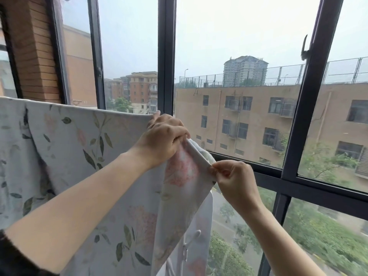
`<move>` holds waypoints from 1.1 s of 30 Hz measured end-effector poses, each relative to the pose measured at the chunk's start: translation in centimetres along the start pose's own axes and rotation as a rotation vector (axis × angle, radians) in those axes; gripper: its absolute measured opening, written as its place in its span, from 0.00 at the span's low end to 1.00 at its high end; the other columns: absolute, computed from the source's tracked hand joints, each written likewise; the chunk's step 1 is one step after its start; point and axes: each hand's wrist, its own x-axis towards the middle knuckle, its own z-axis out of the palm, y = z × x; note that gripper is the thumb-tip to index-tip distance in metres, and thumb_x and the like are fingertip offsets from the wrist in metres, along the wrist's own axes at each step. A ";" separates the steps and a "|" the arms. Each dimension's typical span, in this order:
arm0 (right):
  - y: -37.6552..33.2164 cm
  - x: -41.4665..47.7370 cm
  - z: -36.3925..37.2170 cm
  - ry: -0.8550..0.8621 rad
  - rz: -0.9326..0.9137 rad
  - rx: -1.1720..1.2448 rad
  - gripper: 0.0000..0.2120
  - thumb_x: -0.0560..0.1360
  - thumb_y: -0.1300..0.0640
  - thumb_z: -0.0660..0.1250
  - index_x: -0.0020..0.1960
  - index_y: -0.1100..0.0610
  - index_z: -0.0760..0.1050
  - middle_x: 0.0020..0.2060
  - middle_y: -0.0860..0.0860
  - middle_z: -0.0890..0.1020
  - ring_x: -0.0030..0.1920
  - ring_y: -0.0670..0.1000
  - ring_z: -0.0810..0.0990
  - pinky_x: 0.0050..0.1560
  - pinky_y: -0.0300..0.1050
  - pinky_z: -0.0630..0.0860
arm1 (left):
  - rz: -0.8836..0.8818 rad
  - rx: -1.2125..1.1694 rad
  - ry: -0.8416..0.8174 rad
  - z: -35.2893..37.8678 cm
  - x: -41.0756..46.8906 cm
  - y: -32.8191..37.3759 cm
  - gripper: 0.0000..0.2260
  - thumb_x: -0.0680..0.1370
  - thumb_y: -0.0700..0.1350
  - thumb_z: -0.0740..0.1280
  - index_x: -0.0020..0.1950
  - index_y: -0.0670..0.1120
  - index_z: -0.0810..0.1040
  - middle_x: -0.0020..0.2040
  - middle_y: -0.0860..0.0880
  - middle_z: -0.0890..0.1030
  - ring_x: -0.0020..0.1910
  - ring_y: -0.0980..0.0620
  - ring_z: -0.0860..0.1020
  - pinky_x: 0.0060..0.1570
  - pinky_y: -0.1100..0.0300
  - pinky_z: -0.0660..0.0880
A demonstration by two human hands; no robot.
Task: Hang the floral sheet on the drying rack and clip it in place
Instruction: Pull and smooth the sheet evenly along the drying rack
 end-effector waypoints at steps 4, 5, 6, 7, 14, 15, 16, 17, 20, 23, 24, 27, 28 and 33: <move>1.8 -1.5 0.4 0.025 0.018 0.018 0.07 0.70 0.64 0.73 0.41 0.52 0.85 0.33 0.44 0.84 0.35 0.46 0.82 0.39 0.49 0.80 | 0.047 0.056 -0.026 0.7 -0.2 1.2 0.08 0.79 0.44 0.64 0.50 0.49 0.84 0.47 0.54 0.80 0.61 0.48 0.71 0.74 0.41 0.45; 2.2 -2.0 0.4 0.027 0.020 0.018 0.07 0.70 0.64 0.73 0.40 0.52 0.85 0.33 0.44 0.84 0.35 0.46 0.82 0.39 0.50 0.80 | 0.072 0.074 -0.021 1.0 -0.3 1.5 0.08 0.78 0.44 0.65 0.49 0.50 0.84 0.46 0.55 0.80 0.60 0.49 0.71 0.74 0.42 0.44; 2.7 -2.4 0.5 0.027 0.021 0.016 0.08 0.70 0.64 0.73 0.40 0.52 0.85 0.32 0.44 0.84 0.35 0.46 0.82 0.39 0.50 0.79 | 0.100 0.092 -0.021 1.3 -0.5 1.7 0.07 0.78 0.45 0.65 0.48 0.50 0.84 0.45 0.55 0.80 0.58 0.49 0.72 0.74 0.43 0.43; 3.1 -2.9 0.6 0.027 0.024 0.012 0.08 0.70 0.64 0.73 0.39 0.52 0.85 0.32 0.45 0.84 0.34 0.45 0.82 0.38 0.49 0.79 | 0.126 0.108 -0.030 1.6 -0.7 2.0 0.08 0.78 0.45 0.64 0.47 0.50 0.84 0.44 0.56 0.80 0.57 0.50 0.73 0.74 0.45 0.41; 5.4 -6.1 1.0 0.037 0.050 -0.016 0.09 0.68 0.67 0.72 0.38 0.53 0.84 0.32 0.47 0.84 0.34 0.46 0.81 0.37 0.50 0.78 | 0.254 0.216 -0.151 3.4 -1.7 3.7 0.11 0.76 0.48 0.60 0.42 0.51 0.82 0.39 0.56 0.80 0.51 0.51 0.76 0.73 0.47 0.34; 5.6 -6.6 1.1 0.034 0.053 -0.020 0.08 0.69 0.66 0.73 0.38 0.53 0.84 0.32 0.46 0.84 0.34 0.47 0.81 0.37 0.50 0.78 | 0.266 0.225 -0.150 3.8 -1.9 3.9 0.11 0.75 0.47 0.60 0.40 0.51 0.82 0.38 0.56 0.79 0.50 0.50 0.77 0.73 0.46 0.36; 5.9 -7.0 1.2 0.025 0.055 -0.028 0.08 0.69 0.65 0.73 0.39 0.53 0.84 0.32 0.46 0.83 0.34 0.47 0.80 0.36 0.50 0.78 | 0.275 0.237 -0.146 4.2 -2.1 4.0 0.11 0.75 0.46 0.60 0.38 0.51 0.82 0.36 0.56 0.79 0.48 0.51 0.77 0.73 0.46 0.39; 6.1 -7.6 1.4 0.013 0.056 -0.034 0.08 0.69 0.64 0.73 0.39 0.52 0.84 0.32 0.46 0.83 0.34 0.47 0.80 0.35 0.49 0.78 | 0.284 0.252 -0.144 4.6 -2.3 4.1 0.12 0.75 0.46 0.60 0.37 0.51 0.81 0.35 0.56 0.78 0.47 0.51 0.77 0.73 0.46 0.41; 7.2 -9.3 2.2 -0.020 0.067 -0.055 0.06 0.69 0.62 0.72 0.38 0.52 0.84 0.32 0.45 0.83 0.33 0.46 0.79 0.34 0.46 0.77 | 0.319 0.319 -0.163 6.1 -3.4 4.6 0.11 0.73 0.45 0.59 0.34 0.51 0.79 0.32 0.57 0.76 0.42 0.52 0.77 0.72 0.44 0.48; 8.4 -11.1 3.1 -0.051 0.087 -0.064 0.05 0.68 0.61 0.71 0.39 0.52 0.83 0.32 0.45 0.82 0.33 0.47 0.79 0.34 0.46 0.76 | 0.356 0.350 -0.188 7.6 -4.9 5.2 0.08 0.68 0.42 0.64 0.31 0.50 0.77 0.30 0.56 0.75 0.38 0.51 0.77 0.71 0.44 0.52; 8.7 -11.6 3.3 -0.062 0.095 -0.060 0.05 0.68 0.61 0.71 0.39 0.52 0.83 0.32 0.46 0.82 0.33 0.47 0.79 0.34 0.47 0.76 | 0.366 0.368 -0.198 8.0 -5.2 5.3 0.07 0.67 0.41 0.65 0.30 0.50 0.77 0.29 0.56 0.75 0.38 0.51 0.77 0.70 0.43 0.52; 8.8 -12.3 4.1 -0.093 0.113 -0.005 0.04 0.70 0.60 0.70 0.40 0.53 0.83 0.32 0.46 0.82 0.34 0.46 0.80 0.35 0.47 0.77 | 0.368 0.420 -0.231 8.4 -5.4 5.4 0.07 0.64 0.39 0.68 0.28 0.50 0.76 0.27 0.55 0.73 0.35 0.50 0.76 0.70 0.44 0.53; 8.8 -12.5 4.3 -0.104 0.115 0.015 0.04 0.70 0.58 0.70 0.40 0.53 0.83 0.32 0.47 0.82 0.34 0.46 0.80 0.36 0.48 0.77 | 0.364 0.428 -0.241 8.4 -5.5 5.4 0.07 0.64 0.39 0.69 0.28 0.50 0.76 0.26 0.55 0.72 0.35 0.50 0.76 0.70 0.44 0.53; 8.7 -13.7 5.6 -0.150 0.123 0.083 0.03 0.71 0.57 0.71 0.41 0.53 0.83 0.32 0.47 0.82 0.34 0.46 0.80 0.37 0.48 0.77 | 0.369 0.474 -0.273 8.5 -6.7 5.2 0.08 0.62 0.37 0.71 0.29 0.50 0.77 0.26 0.55 0.73 0.35 0.50 0.77 0.72 0.45 0.51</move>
